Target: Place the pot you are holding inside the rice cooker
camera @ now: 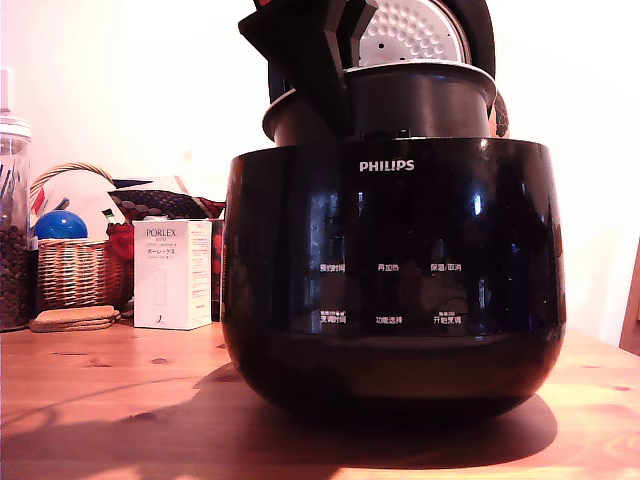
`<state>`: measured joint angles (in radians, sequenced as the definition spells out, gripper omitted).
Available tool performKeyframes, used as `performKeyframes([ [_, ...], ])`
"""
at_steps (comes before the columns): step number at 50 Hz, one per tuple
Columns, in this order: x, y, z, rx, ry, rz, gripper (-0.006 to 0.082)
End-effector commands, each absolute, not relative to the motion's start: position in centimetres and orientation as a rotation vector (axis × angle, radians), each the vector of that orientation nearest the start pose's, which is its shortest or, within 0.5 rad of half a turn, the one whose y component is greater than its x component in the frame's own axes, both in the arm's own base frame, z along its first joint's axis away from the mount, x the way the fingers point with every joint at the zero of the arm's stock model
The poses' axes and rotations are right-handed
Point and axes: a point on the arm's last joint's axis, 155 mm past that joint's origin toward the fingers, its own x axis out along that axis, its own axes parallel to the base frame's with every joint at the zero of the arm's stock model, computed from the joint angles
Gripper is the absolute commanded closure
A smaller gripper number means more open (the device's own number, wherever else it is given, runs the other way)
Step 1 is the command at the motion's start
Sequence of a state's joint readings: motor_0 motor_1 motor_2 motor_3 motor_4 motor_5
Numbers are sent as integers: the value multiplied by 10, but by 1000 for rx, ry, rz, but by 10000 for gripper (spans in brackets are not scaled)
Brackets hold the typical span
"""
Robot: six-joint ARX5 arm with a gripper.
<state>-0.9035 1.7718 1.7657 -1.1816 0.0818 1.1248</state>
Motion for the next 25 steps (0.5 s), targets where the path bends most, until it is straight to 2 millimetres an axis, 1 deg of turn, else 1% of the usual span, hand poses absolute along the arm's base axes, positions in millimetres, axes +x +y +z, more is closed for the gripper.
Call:
performKeyframes([
  [1, 247, -346, 208, 1373, 469, -1442, 677],
  [7, 247, -345, 207, 1356, 491, -1434, 633],
  [25, 238, -334, 201, 1320, 597, -1425, 632],
])
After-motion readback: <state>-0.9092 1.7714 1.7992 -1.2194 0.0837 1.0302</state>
